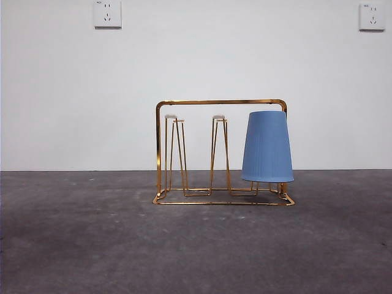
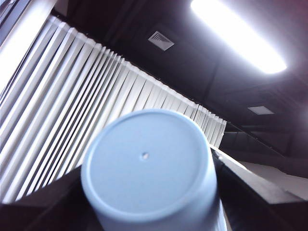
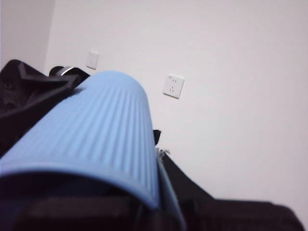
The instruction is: Pick up cup 1,put cup 1 in the cup rack,pick up cup 2,put cup 2 in the cup rack
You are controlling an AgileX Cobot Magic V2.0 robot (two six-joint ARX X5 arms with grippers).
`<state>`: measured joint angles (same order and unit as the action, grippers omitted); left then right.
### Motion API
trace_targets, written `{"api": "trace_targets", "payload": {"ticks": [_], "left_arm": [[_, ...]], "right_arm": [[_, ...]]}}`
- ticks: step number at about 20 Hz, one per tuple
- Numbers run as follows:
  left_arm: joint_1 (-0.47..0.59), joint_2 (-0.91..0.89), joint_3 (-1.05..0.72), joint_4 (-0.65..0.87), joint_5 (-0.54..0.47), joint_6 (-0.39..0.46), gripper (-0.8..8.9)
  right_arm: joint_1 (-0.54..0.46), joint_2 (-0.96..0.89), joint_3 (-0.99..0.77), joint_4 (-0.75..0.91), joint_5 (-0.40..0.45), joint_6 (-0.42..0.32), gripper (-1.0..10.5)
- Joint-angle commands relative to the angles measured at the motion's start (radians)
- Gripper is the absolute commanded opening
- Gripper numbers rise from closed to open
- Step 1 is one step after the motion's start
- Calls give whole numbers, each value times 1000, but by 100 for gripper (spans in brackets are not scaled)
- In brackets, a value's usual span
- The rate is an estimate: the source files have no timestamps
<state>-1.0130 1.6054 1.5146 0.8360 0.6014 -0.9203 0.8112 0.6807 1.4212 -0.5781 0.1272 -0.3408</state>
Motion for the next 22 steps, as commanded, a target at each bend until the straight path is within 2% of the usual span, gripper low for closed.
{"api": "trace_targets", "payload": {"ticks": [1,5,7,9,18,22], "left_arm": [[-6,-1,-3,1,16,24,-8],[-4,-1,-2,-6,14,31,-8],[1,-2,-2,-1,3,31,-8],[10,-3,-2,6,0,30,-8],[92,-23,-2,5,2,8,-8],[154,-53,-2,-72,32,21,-7]], "right_arm": [[-5,23,-12,-37,27,-10,8],[-5,23,-12,-52,27,-9,28],[-5,22,-12,-55,27,-9,138],[-5,21,-10,-59,27,-6,197],[-5,21,-5,-127,50,2,198],[-5,7,-5,-210,93,29,196]]}}
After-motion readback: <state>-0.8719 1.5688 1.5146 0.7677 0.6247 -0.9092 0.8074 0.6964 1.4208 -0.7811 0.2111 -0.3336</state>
